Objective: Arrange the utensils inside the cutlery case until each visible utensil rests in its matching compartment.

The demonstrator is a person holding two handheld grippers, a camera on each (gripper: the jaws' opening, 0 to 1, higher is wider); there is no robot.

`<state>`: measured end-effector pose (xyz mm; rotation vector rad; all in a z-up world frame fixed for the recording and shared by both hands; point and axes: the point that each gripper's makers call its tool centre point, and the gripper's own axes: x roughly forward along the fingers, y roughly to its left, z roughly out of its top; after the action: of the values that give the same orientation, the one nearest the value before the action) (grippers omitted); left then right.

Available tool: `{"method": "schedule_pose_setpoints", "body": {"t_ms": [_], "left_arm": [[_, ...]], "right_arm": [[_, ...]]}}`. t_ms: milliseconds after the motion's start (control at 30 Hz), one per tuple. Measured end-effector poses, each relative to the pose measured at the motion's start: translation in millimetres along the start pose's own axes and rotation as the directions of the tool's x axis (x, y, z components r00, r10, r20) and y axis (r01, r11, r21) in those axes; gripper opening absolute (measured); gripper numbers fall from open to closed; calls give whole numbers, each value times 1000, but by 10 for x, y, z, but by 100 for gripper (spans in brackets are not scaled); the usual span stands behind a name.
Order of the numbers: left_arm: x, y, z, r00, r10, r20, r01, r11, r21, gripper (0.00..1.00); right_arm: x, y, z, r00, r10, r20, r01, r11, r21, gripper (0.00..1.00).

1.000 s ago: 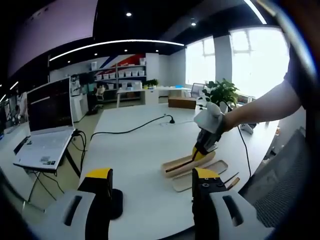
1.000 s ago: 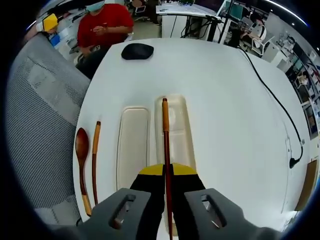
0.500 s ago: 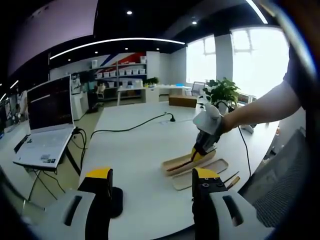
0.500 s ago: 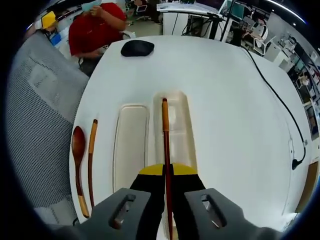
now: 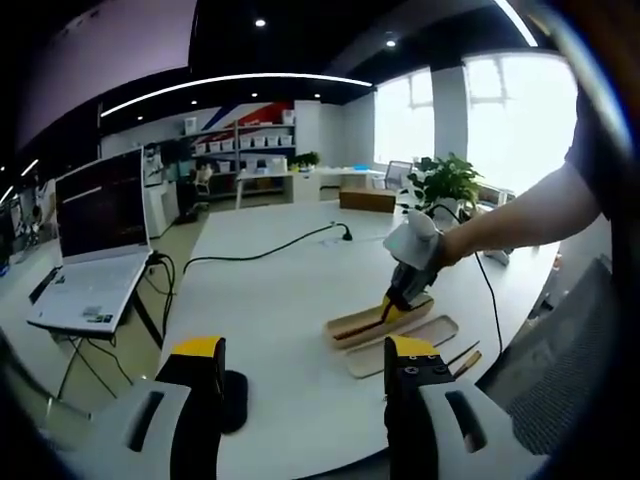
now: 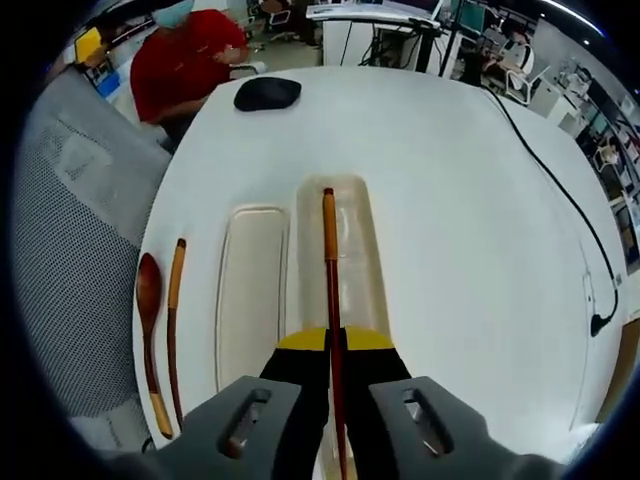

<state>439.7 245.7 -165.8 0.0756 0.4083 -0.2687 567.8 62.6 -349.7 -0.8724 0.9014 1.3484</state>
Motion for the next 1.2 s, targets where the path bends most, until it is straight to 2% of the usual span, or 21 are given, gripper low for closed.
{"method": "schedule_pose_setpoints", "body": {"t_ms": [133,300,400,467,600,767,933,1100,1200], "left_arm": [[5,-15,6,1000,4,-6,-4,999,32,66],[5,-2,-1,1000,2,-6,-2,1000,15,66],[10,-16,-4,1000,-2,-12,2,999,34,66],[9,-11,-5,1000,-3,-9,3,1000,23,66],[13,-18,-10,1000,-8,-13,8,1000,22,66],[29,13,-45,1000,-9,-11,9,1000,19,66],[22,-5,-24,1000,-9,-10,9,1000,25,66],[11,-10,-9,1000,-6,-5,6,1000,30,66],[6,-10,-2,1000,-6,-4,6,1000,27,66]], "right_arm": [[18,-5,-18,1000,1,-8,-1,1000,-16,0],[31,-18,-24,1000,-3,-13,3,1000,-3,0],[23,-39,-5,1000,-21,3,21,998,-58,1],[13,-26,-1,1000,-9,5,10,999,-45,1],[-16,-54,14,1000,-23,15,23,999,-23,10],[-109,-78,81,998,-51,48,52,998,-27,13],[-199,-77,110,994,-79,69,82,996,-30,22],[-301,-85,119,990,-107,90,108,994,-9,29],[-374,-75,117,987,-121,108,120,993,11,30]]}}
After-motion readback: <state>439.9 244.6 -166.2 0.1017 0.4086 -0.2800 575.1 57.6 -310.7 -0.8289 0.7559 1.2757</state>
